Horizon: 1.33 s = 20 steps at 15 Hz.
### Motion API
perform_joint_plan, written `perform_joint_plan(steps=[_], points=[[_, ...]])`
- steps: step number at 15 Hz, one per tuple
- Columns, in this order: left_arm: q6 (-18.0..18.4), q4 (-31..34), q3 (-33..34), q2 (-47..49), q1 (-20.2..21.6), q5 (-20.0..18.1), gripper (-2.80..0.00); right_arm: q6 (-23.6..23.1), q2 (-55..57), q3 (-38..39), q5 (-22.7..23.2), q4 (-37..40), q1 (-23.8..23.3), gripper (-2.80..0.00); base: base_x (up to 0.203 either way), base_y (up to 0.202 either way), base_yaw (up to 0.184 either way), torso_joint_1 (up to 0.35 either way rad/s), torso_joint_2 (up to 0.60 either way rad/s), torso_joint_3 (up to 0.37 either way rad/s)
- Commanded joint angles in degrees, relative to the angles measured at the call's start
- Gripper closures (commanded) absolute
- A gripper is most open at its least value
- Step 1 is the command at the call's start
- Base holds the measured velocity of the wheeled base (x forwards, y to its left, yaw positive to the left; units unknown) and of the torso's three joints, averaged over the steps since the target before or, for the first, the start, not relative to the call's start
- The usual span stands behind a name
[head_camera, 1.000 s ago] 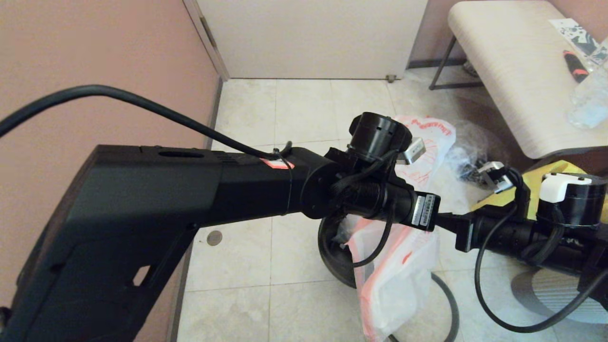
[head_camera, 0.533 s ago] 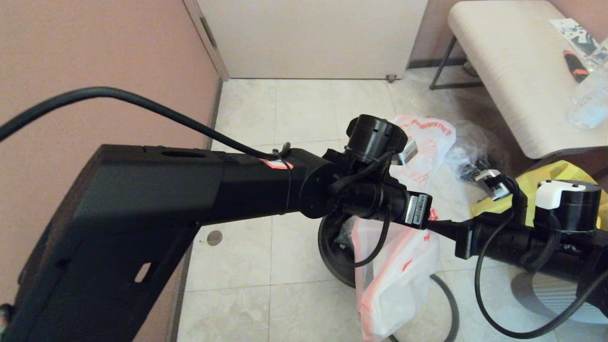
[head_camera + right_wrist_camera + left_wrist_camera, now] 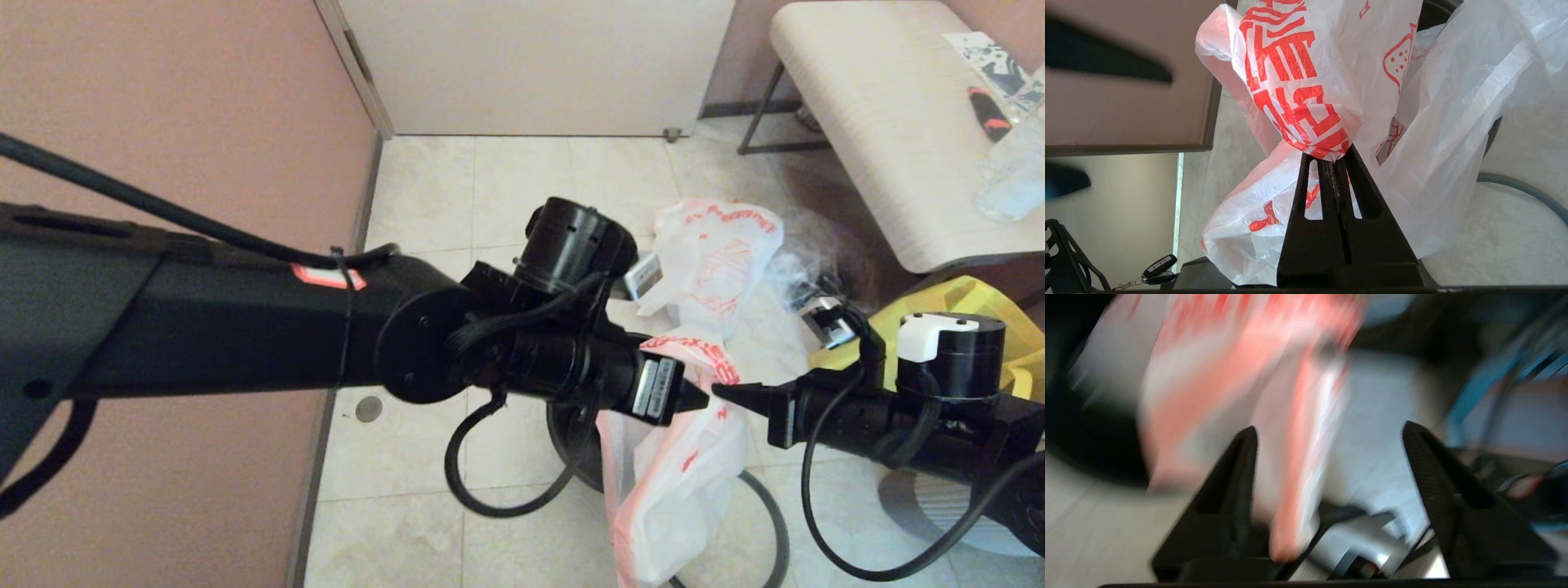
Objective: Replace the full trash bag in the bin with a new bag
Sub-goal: Put the new garbage bag on the trash can
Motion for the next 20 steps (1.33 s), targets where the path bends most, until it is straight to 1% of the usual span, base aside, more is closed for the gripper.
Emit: perform_joint_plan(steps=[1, 2, 3, 4, 6, 7, 8, 10, 12, 13, 16, 19, 20], points=[[0.5, -8.6, 14.7, -4.9, 2.3, 2.6, -2.8, 0.2, 0.4, -0.6, 0.2, 0.3, -0.1, 0.0, 0.0, 0.0, 0.0, 0.0, 0.0, 0.0], [1.3, -18.4, 20.7, -4.5, 4.5, 2.5, -2.8, 0.4, 0.2, -1.2, 0.1, 1.0, -0.1, 0.0, 0.0, 0.0, 0.0, 0.0, 0.0, 0.0], [2.5, -29.7, 24.5, -2.9, 6.9, 1.4, -2.8, 0.5, -0.2, -1.8, 0.1, 1.9, 0.0, 0.0, 0.0, 0.0, 0.0, 0.0, 0.0, 0.0], [4.1, -39.3, 27.0, 0.4, 9.2, 0.2, -2.8, 0.6, -0.8, -2.1, 0.2, 2.5, 0.2, 0.0, 0.0, 0.0, 0.0, 0.0, 0.0, 0.0], [7.5, -52.1, 29.1, 8.5, 13.3, -1.3, -2.8, 0.6, -1.3, -2.3, 0.2, 3.1, 0.5, 0.0, 0.0, 0.0, 0.0, 0.0, 0.0, 0.0], [8.9, -56.5, 29.5, 11.0, 15.1, -2.2, -2.8, 0.7, -1.7, -2.2, 0.2, 3.1, 0.4, 0.0, 0.0, 0.0, 0.0, 0.0, 0.0, 0.0], [9.7, -58.3, 29.0, 12.6, 16.2, -2.8, -2.8, 0.7, -2.0, -2.2, 0.3, 3.1, 0.4, 0.0, 0.0, 0.0, 0.0, 0.0, 0.0, 0.0], [9.9, -60.5, 25.9, 15.5, 16.4, -3.1, -2.8, 0.7, -2.8, -2.2, 0.5, 3.4, 0.5, 0.0, 0.0, 0.0, 0.0, 0.0, 0.0, 0.0], [9.7, -66.3, 23.1, 18.6, 15.9, -3.2, -2.8, 0.7, -3.0, -2.2, 0.5, 3.6, 1.0, 0.0, 0.0, 0.0, 0.0, 0.0, 0.0, 0.0], [9.7, -68.8, 22.3, 19.6, 15.0, -3.3, -2.8, 0.9, -2.8, -2.3, 0.5, 3.6, 1.3, 0.0, 0.0, 0.0, 0.0, 0.0, 0.0, 0.0], [9.7, -69.6, 24.5, 18.9, 12.2, -3.3, -2.8, 1.0, -1.6, -2.9, 0.5, 3.5, 1.3, 0.0, 0.0, 0.0, 0.0, 0.0, 0.0, 0.0], [10.1, -69.4, 23.5, 19.7, 10.7, -3.2, -2.8, 1.0, -1.1, -3.3, 0.4, 3.5, 1.5, 0.0, 0.0, 0.0, 0.0, 0.0, 0.0, 0.0], [10.1, -69.3, 23.3, 19.5, 10.3, -3.1, -2.7, 1.0, -1.1, -3.3, 0.4, 3.5, 1.5, 0.0, 0.0, 0.0, 0.0, 0.0, 0.0, 0.0]])
